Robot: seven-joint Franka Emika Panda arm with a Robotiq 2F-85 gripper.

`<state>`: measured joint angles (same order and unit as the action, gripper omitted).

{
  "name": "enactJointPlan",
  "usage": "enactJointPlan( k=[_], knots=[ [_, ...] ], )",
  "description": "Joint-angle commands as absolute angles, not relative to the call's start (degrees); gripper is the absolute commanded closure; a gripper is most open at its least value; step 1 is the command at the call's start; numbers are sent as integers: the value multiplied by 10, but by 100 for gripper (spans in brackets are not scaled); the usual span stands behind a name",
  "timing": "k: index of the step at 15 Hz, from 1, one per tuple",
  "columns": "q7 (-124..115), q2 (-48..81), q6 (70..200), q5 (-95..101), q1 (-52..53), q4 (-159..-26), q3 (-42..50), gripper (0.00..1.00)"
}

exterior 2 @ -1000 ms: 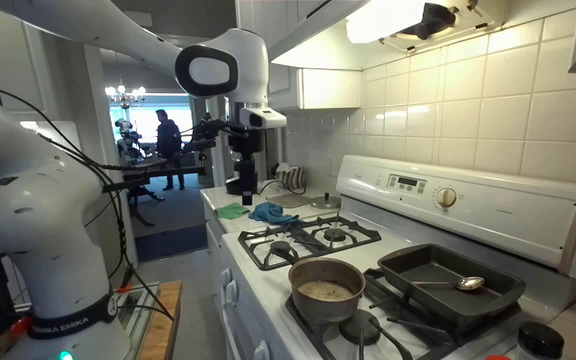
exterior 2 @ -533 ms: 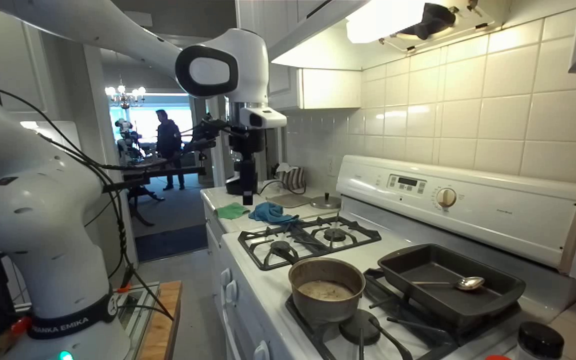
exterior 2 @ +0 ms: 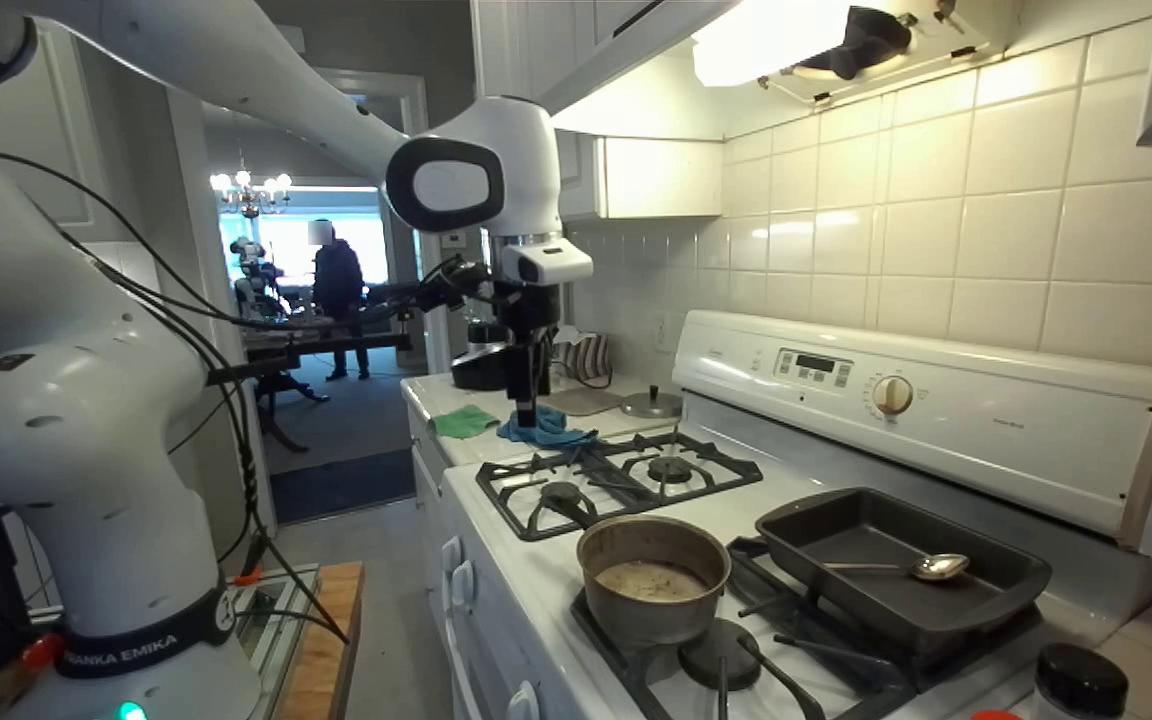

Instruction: Pour some of the contents of the orange bottle into the pot

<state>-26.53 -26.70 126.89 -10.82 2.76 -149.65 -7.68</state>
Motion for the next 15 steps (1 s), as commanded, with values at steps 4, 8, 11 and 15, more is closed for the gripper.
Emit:
enactJointPlan(
  k=[4,8,11,15],
  knots=[
    [-265,-251,1293,-111,20,-1496,-77,0],
    [-271,-251,1294,-107,23,-1497,-85,0],
    [-270,-257,1286,-89,15,-1500,-89,0],
    [-223,-277,1278,-70,3,-1512,-63,0]
  ],
)
